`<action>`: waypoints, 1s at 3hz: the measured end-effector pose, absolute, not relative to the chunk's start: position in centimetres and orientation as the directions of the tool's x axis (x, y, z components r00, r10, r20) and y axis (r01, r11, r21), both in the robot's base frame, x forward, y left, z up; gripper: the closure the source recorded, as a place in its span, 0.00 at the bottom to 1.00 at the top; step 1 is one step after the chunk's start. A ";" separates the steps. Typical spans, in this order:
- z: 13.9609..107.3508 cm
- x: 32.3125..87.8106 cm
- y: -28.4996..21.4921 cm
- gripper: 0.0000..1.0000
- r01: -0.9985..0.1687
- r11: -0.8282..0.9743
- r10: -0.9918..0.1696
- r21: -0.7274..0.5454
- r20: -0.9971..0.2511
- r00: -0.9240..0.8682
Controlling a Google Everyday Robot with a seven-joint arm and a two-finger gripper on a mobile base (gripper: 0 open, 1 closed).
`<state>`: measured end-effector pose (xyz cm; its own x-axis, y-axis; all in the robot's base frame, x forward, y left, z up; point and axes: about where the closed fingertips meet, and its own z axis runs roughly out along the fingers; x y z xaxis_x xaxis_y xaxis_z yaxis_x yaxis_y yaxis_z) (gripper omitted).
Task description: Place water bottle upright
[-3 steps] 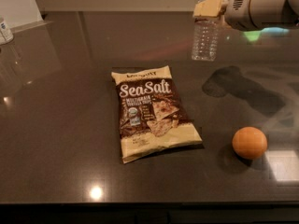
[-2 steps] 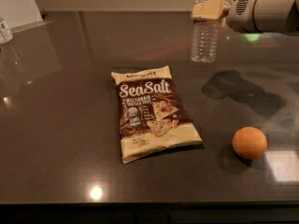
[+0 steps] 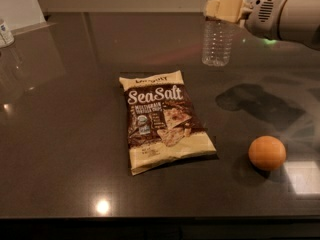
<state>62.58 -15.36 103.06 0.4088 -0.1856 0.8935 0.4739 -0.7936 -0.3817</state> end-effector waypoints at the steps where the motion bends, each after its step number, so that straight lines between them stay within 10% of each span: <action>1: 103.8 61.8 -15.1 1.00 0.500 -0.781 -0.196 -0.375 0.907 0.373; 3: 103.8 61.9 -14.9 1.00 0.525 -0.776 -0.188 -0.349 0.923 0.335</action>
Offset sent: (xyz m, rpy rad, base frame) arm -0.0058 0.0013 0.0052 0.0153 -0.0335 0.0093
